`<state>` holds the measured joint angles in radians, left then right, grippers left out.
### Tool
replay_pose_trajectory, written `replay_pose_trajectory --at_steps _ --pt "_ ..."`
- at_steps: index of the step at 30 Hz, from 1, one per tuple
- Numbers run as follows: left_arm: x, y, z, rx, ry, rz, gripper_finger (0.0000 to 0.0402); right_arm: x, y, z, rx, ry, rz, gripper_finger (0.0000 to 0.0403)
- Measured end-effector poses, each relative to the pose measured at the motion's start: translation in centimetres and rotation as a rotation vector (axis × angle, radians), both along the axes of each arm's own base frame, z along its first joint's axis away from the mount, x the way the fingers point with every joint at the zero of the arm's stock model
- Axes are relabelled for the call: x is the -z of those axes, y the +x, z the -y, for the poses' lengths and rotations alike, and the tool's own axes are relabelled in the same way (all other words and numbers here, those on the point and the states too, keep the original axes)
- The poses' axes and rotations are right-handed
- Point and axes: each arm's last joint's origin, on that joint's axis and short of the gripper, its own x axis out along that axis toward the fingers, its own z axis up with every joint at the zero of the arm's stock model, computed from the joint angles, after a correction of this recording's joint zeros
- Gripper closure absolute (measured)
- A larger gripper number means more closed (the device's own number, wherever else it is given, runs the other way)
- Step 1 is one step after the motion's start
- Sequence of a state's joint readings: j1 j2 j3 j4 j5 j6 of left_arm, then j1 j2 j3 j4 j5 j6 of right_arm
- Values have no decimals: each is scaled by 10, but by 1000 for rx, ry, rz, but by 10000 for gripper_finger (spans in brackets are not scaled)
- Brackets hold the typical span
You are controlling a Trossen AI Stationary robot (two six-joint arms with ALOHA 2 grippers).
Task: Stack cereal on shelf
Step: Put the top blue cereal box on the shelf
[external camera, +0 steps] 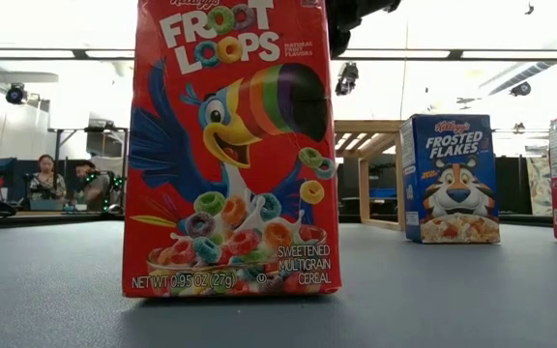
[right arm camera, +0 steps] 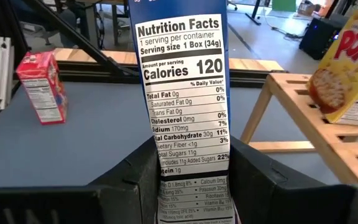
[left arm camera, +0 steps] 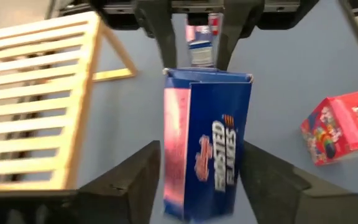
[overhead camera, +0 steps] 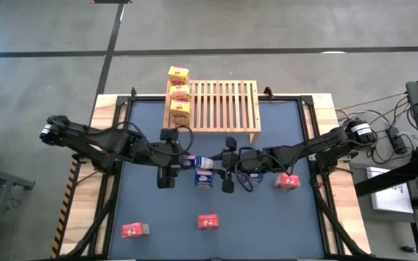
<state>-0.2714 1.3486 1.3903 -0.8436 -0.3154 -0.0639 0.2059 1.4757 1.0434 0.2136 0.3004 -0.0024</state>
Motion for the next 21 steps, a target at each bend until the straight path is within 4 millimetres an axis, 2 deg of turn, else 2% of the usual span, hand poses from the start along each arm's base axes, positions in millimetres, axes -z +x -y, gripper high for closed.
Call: replay_pose_trajectory --at_steps 6,11,17,21 --pt "-22 -26 -8 -19 -9 51 159 -15 -6 23 -71 28 37 259" --pt "-17 -50 -14 33 12 176 156 -33 -22 54 -75 5 94 258" --pt "-9 -85 -24 73 8 469 167 -54 -48 104 -98 -64 230 259" --pt "-3 -101 -27 124 5 678 172 -61 -64 150 -94 -55 346 259"
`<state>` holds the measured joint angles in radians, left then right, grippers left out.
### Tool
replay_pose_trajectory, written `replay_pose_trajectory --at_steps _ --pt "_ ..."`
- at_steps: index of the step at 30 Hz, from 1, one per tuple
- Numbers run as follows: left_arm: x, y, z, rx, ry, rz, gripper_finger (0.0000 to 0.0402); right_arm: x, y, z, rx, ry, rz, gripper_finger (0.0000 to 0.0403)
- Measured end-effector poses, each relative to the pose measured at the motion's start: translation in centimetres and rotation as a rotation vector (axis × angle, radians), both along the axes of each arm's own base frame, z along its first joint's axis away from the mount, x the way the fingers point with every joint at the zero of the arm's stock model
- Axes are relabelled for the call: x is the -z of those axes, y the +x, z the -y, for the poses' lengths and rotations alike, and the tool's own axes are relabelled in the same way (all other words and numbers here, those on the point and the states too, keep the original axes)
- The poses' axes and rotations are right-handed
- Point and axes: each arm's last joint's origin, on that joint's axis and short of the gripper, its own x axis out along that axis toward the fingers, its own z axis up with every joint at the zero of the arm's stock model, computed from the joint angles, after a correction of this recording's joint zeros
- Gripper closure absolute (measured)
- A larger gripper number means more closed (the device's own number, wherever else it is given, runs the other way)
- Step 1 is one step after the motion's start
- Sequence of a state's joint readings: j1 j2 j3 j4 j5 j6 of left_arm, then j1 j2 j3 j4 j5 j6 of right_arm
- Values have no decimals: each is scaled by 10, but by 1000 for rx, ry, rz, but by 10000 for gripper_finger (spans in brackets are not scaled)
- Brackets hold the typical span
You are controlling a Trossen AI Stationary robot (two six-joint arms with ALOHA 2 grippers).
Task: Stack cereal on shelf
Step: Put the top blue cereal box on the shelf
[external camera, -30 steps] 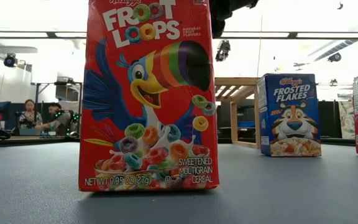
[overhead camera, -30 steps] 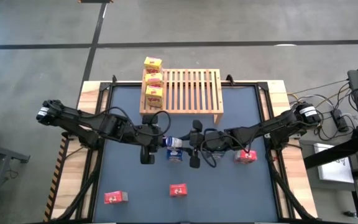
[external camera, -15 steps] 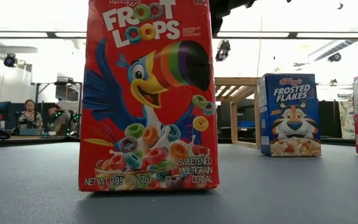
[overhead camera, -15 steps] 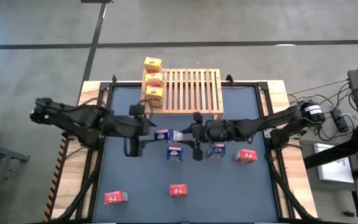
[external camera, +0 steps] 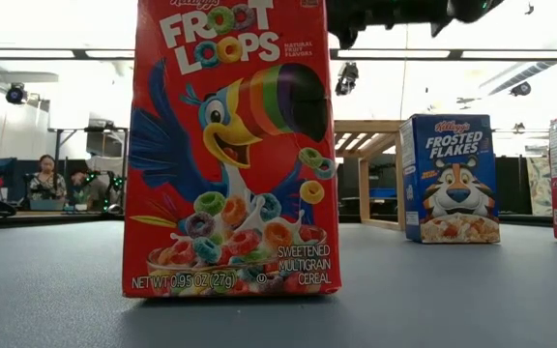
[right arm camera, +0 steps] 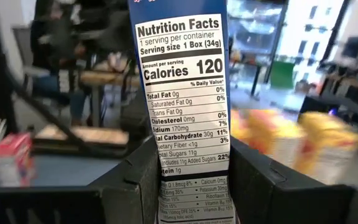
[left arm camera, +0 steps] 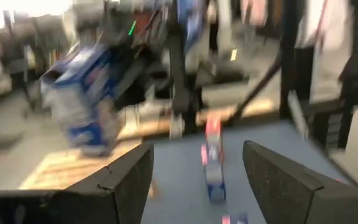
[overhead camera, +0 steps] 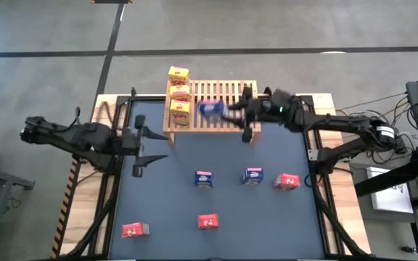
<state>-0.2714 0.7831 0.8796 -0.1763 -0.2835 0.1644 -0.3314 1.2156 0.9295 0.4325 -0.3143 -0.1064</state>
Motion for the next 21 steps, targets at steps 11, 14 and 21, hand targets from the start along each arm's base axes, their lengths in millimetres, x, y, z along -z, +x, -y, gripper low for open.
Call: replay_pose_trajectory --at_steps 11,14,21 --pt "29 -11 -2 33 101 160 174 42 -2 108 -33 101 87 260" --pt "34 -9 -2 34 105 148 174 58 6 127 -41 122 117 263" --pt "43 -6 -1 35 107 124 174 87 30 170 -61 189 105 262"
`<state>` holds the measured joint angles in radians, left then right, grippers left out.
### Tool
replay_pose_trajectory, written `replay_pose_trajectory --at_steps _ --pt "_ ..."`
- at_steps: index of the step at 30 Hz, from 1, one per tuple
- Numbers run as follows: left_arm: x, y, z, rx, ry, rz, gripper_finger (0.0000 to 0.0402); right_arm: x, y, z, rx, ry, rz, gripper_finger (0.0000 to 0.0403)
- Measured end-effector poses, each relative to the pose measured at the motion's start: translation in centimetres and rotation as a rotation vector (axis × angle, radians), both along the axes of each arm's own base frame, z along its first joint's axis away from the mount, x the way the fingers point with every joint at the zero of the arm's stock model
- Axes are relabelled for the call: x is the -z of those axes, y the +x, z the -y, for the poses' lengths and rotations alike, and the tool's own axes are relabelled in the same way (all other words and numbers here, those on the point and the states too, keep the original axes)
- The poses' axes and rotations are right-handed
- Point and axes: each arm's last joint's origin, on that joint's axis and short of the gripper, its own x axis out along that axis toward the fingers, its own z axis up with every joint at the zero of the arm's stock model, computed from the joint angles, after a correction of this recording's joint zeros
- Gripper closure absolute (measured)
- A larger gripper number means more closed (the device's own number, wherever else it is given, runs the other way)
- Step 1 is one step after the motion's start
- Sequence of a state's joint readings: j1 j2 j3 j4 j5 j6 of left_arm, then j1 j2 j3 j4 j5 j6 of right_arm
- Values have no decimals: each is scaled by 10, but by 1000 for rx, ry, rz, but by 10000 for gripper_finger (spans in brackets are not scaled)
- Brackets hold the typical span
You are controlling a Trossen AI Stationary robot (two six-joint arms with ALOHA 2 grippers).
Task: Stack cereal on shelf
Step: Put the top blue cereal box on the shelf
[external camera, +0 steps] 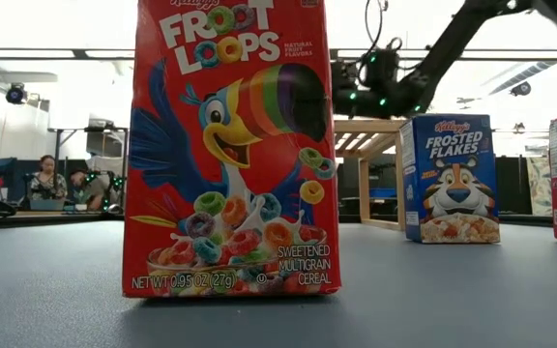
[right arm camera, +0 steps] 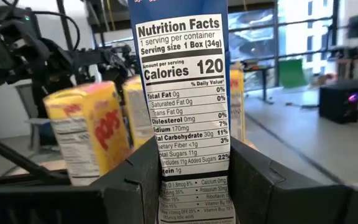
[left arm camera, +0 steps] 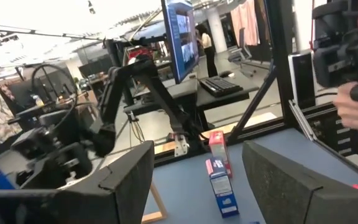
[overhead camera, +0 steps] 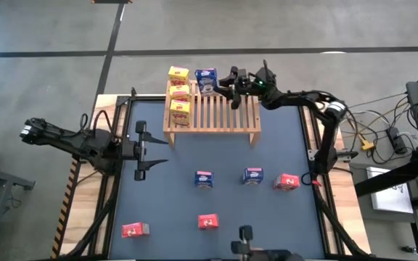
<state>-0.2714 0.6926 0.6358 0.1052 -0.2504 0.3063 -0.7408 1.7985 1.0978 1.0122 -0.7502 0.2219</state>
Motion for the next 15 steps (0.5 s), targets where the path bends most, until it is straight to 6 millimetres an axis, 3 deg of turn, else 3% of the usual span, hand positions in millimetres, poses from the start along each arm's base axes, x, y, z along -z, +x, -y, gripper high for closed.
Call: replay_pose_trajectory --at_steps 7,15 --pt "3 0 0 0 -10 -10 174 9 9 29 -69 53 -23 262" --pt "5 -1 0 0 -20 -26 174 21 -4 33 22 37 -42 260"
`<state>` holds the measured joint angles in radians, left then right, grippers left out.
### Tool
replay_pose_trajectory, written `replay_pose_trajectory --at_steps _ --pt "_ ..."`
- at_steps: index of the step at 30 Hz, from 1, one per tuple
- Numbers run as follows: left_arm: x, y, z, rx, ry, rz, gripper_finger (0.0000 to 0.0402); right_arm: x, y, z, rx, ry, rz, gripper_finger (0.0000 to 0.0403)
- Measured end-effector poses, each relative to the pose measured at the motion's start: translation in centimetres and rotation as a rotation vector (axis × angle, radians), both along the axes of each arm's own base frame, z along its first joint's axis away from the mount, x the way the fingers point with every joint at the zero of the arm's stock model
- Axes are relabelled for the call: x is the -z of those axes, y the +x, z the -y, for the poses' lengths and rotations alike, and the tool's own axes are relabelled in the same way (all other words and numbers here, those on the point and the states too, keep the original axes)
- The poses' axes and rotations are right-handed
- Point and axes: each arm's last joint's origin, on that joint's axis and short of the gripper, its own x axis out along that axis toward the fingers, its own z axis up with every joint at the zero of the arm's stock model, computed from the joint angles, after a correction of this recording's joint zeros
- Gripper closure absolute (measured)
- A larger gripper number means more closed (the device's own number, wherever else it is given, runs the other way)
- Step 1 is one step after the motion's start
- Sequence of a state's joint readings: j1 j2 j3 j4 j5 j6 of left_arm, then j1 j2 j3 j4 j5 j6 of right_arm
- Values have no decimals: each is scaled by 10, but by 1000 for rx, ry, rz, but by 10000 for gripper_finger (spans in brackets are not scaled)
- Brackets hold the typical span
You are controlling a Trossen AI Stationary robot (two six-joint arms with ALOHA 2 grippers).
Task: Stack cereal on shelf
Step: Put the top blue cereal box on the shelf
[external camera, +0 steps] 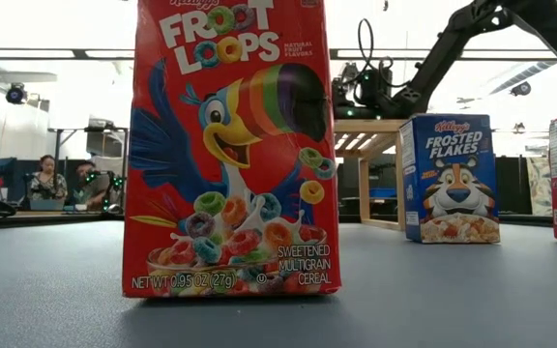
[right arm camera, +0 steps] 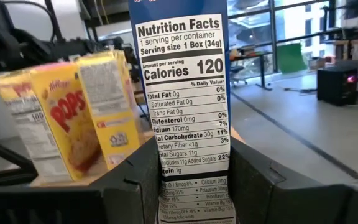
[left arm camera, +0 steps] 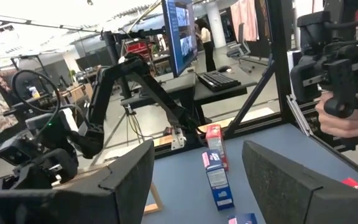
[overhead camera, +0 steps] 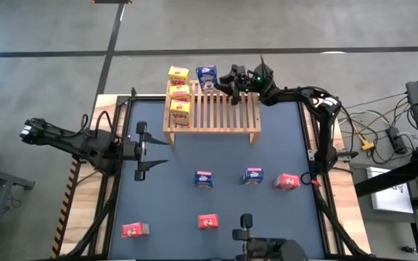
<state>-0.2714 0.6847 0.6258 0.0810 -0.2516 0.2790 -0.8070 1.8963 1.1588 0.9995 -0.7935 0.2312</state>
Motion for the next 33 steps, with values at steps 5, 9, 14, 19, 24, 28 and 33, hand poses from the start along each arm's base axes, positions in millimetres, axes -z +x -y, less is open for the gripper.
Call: replay_pose_trajectory --at_steps 5,9,14,19,24,28,33 --pt "0 0 0 0 1 -2 174 5 0 -1 18 -20 -10 258" --pt "1 2 0 0 -1 -9 174 11 -1 0 45 -40 -20 258" --pt "3 4 1 0 -6 -20 174 15 -2 2 51 -50 -30 260" --pt "4 6 2 0 -7 -30 174 19 -3 2 52 -43 -47 245" --pt "5 7 2 0 -11 -31 174 20 -3 2 52 -40 -50 216" --pt "5 7 2 0 -27 -32 174 18 -4 2 54 -35 -51 191" --pt "5 7 2 0 -44 -32 174 12 -9 3 60 -10 -65 168"
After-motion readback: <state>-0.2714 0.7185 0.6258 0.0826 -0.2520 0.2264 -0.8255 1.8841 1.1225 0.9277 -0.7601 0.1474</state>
